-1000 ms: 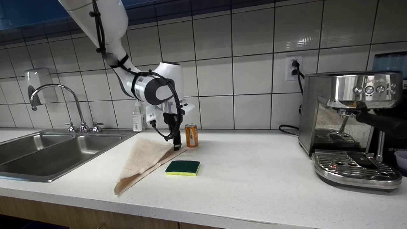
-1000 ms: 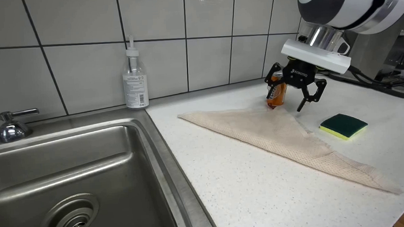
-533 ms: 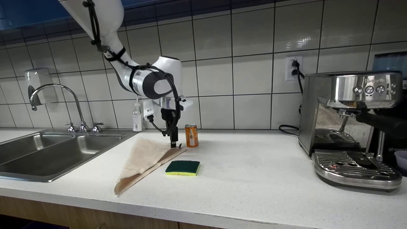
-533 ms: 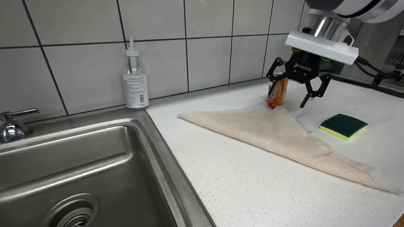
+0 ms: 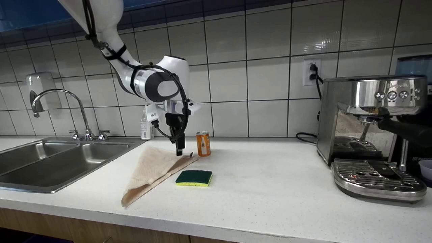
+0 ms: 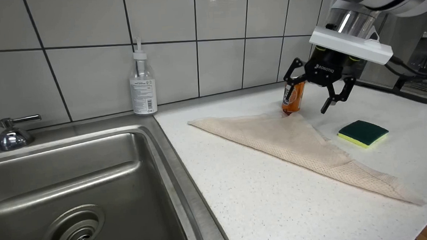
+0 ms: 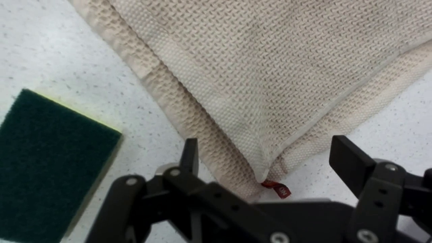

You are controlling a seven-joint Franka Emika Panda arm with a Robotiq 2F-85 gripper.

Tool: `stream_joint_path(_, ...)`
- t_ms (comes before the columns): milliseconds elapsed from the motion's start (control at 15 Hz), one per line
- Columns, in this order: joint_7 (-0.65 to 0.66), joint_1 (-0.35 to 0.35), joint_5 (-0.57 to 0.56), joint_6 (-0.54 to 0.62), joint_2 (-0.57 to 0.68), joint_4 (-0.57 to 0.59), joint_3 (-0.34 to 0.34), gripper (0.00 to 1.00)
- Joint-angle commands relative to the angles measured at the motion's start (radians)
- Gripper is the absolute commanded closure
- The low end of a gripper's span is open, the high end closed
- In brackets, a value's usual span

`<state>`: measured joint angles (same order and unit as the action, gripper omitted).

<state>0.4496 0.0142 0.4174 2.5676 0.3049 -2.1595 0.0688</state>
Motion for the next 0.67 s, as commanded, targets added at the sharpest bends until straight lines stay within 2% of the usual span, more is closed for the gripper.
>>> stream_joint_path(0,-0.085,0.009,-0.020,-0.018,-0.050,-0.033,-0.024,0.00)
stream_joint_path(333,-0.210,0.018,-0.027,-0.018,-0.032,-0.015,-0.046,0.00)
stream_joint_path(400,-0.156,0.008,-0.021,-0.002,-0.016,-0.010,-0.038,0.00)
stream_joint_path(600,-0.185,0.009,-0.021,-0.001,-0.016,-0.010,-0.042,0.00)
